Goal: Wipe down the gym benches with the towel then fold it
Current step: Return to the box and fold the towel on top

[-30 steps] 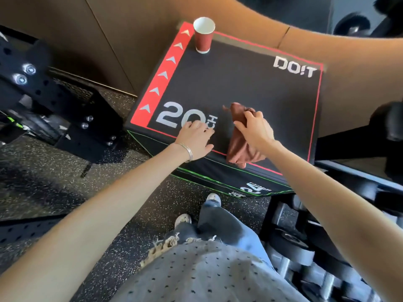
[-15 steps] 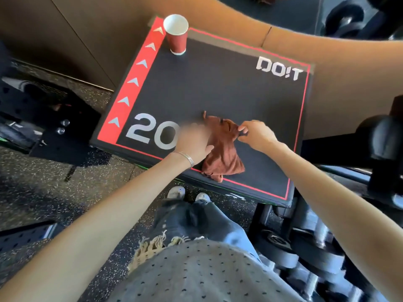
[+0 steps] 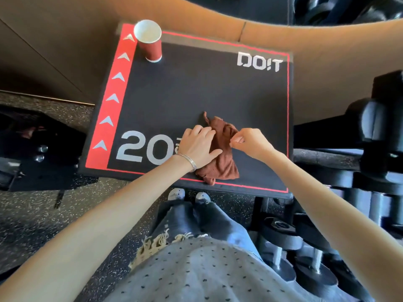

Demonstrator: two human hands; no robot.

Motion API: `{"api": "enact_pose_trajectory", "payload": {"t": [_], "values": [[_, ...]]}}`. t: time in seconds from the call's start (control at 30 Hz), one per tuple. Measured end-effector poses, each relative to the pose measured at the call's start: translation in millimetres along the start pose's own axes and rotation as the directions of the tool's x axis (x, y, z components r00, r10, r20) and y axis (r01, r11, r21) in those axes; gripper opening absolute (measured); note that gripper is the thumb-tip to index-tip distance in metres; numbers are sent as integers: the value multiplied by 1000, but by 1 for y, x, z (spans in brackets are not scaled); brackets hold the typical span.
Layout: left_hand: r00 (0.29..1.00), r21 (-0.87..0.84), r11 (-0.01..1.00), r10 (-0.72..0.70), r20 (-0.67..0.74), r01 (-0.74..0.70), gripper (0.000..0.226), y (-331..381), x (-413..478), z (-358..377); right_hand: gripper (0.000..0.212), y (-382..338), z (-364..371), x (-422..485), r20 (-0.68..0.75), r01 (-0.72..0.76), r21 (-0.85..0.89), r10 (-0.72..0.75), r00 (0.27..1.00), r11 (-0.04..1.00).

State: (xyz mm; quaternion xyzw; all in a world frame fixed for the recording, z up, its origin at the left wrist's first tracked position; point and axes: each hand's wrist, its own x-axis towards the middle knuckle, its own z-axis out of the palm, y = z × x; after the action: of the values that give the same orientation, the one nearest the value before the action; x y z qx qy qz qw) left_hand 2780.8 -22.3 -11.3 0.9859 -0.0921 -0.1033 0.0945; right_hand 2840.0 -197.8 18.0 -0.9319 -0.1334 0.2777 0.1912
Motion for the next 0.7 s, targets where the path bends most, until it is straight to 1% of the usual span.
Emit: {"api": "enact_pose_trajectory", "payload": {"t": [0.07,0.13,0.17,0.23,0.27,0.3,0.37,0.47,0.57,0.6,0.63,0.7], "values": [[1000,17,1000,-13,-14,14,68,8,-3,-1,19,7,-1,-1,-114,59,-129,-74,991,990],[999,18,999,39,3,-39,70,17,-9,2,33,10,-4,3,-185,120,-265,-173,968,957],[996,33,995,89,27,-90,71,19,-13,4,40,9,-6,7,-170,173,-318,-236,957,932],[982,74,981,175,74,-180,71,15,-17,6,50,6,-7,13,-60,281,-405,-332,941,870],[978,87,976,190,84,-197,70,10,-17,5,52,3,-6,16,2,317,-434,-350,937,844],[976,95,974,197,89,-205,69,5,-17,3,53,1,-4,18,51,332,-440,-346,937,834],[970,99,968,218,106,-229,65,-6,-16,-1,47,-1,-1,20,81,299,-401,-292,953,866],[965,82,965,241,108,-250,58,-26,-11,-9,37,1,4,12,27,218,-356,-223,974,909],[970,79,968,233,75,-239,58,-52,-6,-16,35,4,17,-9,18,143,-264,-143,990,954],[967,77,964,250,55,-254,57,-60,-6,-17,34,4,23,-16,17,132,-262,-132,991,956],[959,63,957,283,23,-284,55,-66,-8,-19,33,3,28,-22,-12,145,-284,-154,988,948],[924,31,926,379,-56,-377,44,-73,-17,-22,24,0,37,-30,-155,211,-338,-275,949,917]]}}
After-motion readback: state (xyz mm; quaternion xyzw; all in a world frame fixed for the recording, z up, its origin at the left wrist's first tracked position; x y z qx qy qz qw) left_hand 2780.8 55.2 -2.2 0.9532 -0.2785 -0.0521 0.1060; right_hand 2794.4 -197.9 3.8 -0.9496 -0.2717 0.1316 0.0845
